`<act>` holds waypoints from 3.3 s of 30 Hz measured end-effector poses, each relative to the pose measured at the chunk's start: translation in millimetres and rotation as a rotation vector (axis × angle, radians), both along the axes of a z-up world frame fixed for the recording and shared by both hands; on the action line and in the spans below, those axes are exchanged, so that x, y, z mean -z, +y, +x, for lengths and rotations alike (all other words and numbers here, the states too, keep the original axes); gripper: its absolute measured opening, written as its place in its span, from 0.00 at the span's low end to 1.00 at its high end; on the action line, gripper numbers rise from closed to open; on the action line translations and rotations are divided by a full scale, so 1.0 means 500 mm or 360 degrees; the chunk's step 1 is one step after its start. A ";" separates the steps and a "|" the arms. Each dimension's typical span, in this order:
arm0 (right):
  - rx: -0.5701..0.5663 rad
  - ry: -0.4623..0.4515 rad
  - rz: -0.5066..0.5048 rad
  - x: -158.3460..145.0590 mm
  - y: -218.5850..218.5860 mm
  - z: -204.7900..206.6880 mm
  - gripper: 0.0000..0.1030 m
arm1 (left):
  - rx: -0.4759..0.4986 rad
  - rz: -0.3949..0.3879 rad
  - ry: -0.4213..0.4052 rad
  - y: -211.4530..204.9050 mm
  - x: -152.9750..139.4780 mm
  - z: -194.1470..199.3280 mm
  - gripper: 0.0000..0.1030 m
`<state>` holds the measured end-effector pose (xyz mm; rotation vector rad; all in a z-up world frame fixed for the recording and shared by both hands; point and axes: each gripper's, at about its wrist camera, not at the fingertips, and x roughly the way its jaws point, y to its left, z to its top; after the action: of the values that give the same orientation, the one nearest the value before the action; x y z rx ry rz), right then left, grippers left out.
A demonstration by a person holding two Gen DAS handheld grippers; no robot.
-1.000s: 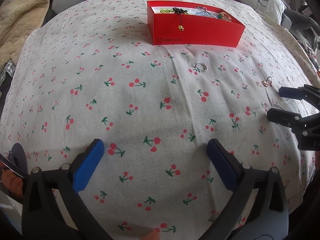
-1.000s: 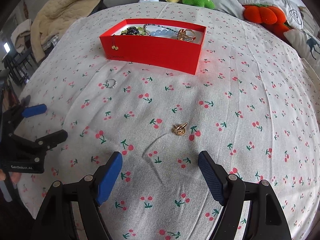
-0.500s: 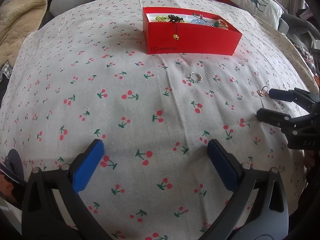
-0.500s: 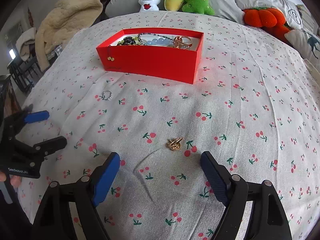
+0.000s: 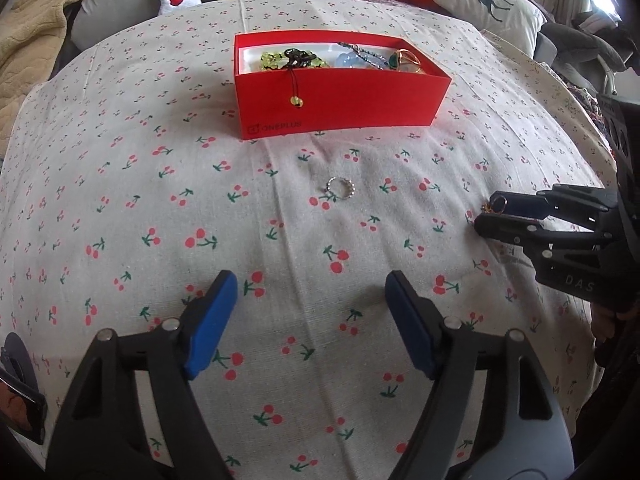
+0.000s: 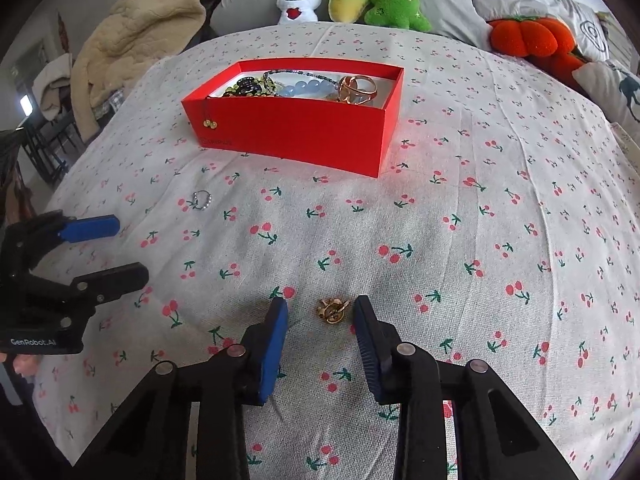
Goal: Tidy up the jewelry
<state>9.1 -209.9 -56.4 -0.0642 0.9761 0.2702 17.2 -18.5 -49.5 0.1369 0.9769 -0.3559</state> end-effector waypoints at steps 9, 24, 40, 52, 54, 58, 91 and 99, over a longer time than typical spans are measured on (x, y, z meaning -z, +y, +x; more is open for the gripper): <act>-0.0001 0.0013 0.0020 -0.007 -0.011 0.004 0.13 | 0.0020 -0.0055 0.0005 -0.015 -0.005 0.014 0.56; 0.0052 -0.0014 0.0106 -0.050 -0.052 0.002 0.13 | 0.0055 -0.0115 0.0063 -0.042 0.016 0.079 0.37; 0.0087 -0.0030 0.0159 -0.076 -0.064 0.016 0.13 | 0.0080 -0.0062 0.0044 -0.055 0.008 0.073 0.19; 0.0123 -0.0117 0.0212 -0.147 -0.037 0.068 0.13 | 0.0027 -0.0159 -0.0053 -0.029 -0.078 0.096 0.19; 0.0126 -0.0142 0.0233 -0.164 -0.026 0.085 0.13 | 0.0005 -0.0190 -0.0074 -0.022 -0.097 0.113 0.19; 0.0140 -0.0151 0.0292 -0.185 -0.006 0.124 0.13 | -0.0048 -0.0239 -0.0115 -0.010 -0.122 0.149 0.19; 0.0201 -0.0022 0.0332 -0.147 0.025 0.253 0.14 | -0.0222 -0.0132 -0.0048 0.037 -0.113 0.168 0.74; 0.0200 -0.0011 0.0308 -0.144 0.042 0.263 0.14 | -0.0248 -0.0053 0.0069 0.050 -0.078 0.159 0.77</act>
<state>140.7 -188.9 15.7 0.1724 0.9391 0.2477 96.7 6.5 -10.5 0.0221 1.0173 -0.2327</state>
